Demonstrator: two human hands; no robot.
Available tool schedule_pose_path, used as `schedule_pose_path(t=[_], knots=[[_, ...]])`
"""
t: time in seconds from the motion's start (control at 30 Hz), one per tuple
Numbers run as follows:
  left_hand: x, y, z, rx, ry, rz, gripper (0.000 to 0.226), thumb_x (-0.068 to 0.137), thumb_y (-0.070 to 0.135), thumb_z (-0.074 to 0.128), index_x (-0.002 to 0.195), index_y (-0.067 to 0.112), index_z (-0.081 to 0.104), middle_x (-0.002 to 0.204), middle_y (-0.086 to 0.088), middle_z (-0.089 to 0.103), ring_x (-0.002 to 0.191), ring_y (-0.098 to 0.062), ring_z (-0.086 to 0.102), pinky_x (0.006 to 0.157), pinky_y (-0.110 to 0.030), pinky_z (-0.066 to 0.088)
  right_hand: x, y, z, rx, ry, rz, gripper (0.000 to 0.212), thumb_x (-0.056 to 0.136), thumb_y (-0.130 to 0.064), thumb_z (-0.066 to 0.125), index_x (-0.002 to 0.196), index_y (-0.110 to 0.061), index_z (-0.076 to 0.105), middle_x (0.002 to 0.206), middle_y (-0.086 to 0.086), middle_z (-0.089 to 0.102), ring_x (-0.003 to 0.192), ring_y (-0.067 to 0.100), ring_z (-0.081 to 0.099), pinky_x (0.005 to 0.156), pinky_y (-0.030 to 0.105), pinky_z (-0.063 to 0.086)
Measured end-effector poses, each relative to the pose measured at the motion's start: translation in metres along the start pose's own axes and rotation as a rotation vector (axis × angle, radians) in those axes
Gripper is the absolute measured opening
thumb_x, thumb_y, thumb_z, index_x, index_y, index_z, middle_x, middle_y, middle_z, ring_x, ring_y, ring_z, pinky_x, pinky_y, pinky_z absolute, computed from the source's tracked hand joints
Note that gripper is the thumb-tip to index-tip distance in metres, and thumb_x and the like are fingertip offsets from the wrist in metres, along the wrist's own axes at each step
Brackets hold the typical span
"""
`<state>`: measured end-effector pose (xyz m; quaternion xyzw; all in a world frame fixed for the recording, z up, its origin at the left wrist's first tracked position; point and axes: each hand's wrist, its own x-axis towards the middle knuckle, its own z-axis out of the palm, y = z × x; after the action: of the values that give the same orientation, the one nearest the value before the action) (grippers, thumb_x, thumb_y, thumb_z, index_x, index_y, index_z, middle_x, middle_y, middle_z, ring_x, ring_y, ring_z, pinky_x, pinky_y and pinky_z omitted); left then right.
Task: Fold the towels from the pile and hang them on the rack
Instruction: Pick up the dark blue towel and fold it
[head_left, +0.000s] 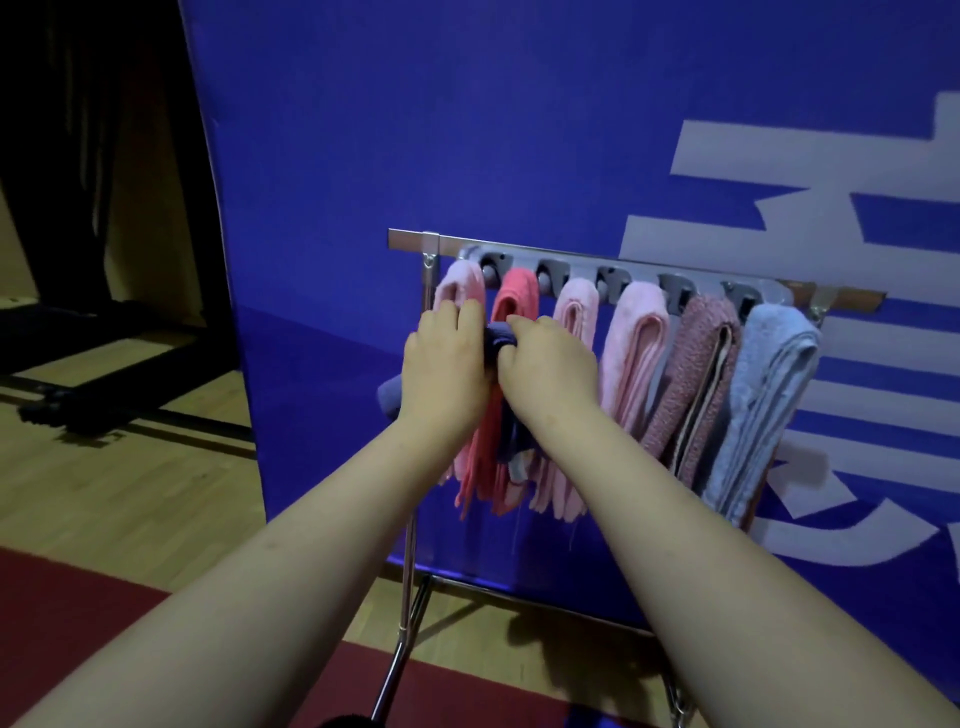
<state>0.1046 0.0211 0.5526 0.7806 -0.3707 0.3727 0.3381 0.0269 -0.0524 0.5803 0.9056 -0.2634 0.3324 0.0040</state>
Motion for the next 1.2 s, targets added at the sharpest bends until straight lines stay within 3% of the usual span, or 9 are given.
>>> schedule_pose_path(t=[0.27, 0.47, 0.6, 0.73, 1.0, 1.2], knots=[[0.050, -0.039, -0.015, 0.058, 0.042, -0.008, 0.020, 0.087, 0.028, 0.064, 0.089, 0.010, 0.055, 0.091, -0.008, 0.054, 0.084, -0.029, 0.051, 0.057, -0.034, 0.025, 0.040, -0.028, -0.004, -0.017, 0.115, -0.045, 0.034, 0.093, -0.021, 0.043, 0.124, -0.020, 0.058, 0.118, 0.010, 0.053, 0.106, 0.033, 0.056, 0.066, 0.033, 0.030], [0.091, -0.046, -0.013, 0.038, 0.091, -0.018, 0.016, 0.090, 0.026, 0.057, 0.095, 0.011, 0.057, 0.094, -0.007, 0.055, 0.085, -0.028, 0.051, 0.061, -0.035, 0.032, 0.074, -0.043, -0.009, -0.007, 0.175, 0.008, 0.030, 0.092, -0.021, 0.044, 0.115, -0.017, 0.062, 0.112, 0.010, 0.047, 0.097, 0.034, 0.055, 0.073, 0.039, 0.040], [0.110, -0.054, -0.004, 0.041, 0.084, -0.016, 0.014, 0.090, 0.023, 0.056, 0.094, 0.010, 0.056, 0.091, -0.008, 0.053, 0.082, -0.029, 0.050, 0.060, -0.035, 0.032, 0.091, -0.050, -0.005, -0.055, 0.170, 0.027, 0.023, 0.093, -0.019, 0.045, 0.108, -0.016, 0.062, 0.113, 0.010, 0.045, 0.099, 0.032, 0.052, 0.067, 0.035, 0.030], [0.114, -0.063, 0.007, 0.033, 0.028, -0.034, 0.016, 0.091, 0.025, 0.054, 0.096, 0.010, 0.055, 0.093, -0.008, 0.052, 0.084, -0.028, 0.049, 0.060, -0.035, 0.031, 0.103, -0.051, 0.005, -0.145, 0.130, 0.002, 0.034, 0.095, -0.021, 0.046, 0.126, -0.019, 0.059, 0.122, 0.010, 0.043, 0.106, 0.031, 0.051, 0.071, 0.034, 0.031], [0.111, -0.075, 0.019, 0.000, 0.001, -0.048, 0.009, 0.088, 0.017, 0.052, 0.094, 0.011, 0.048, 0.092, -0.004, 0.047, 0.080, -0.025, 0.043, 0.056, -0.033, 0.028, 0.107, -0.052, 0.025, -0.205, 0.023, 0.019, 0.043, 0.092, -0.018, 0.053, 0.135, -0.021, 0.047, 0.125, 0.010, 0.044, 0.113, 0.031, 0.053, 0.072, 0.033, 0.031], [0.124, -0.083, 0.030, 0.067, 0.113, 0.036, 0.014, 0.082, 0.012, 0.063, 0.092, 0.007, 0.055, 0.087, -0.011, 0.053, 0.072, -0.030, 0.045, 0.057, -0.036, 0.027, 0.118, -0.047, 0.022, -0.188, 0.083, 0.015, 0.029, 0.091, -0.010, 0.052, 0.120, -0.013, 0.052, 0.119, 0.011, 0.045, 0.105, 0.034, 0.054, 0.068, 0.035, 0.033]])
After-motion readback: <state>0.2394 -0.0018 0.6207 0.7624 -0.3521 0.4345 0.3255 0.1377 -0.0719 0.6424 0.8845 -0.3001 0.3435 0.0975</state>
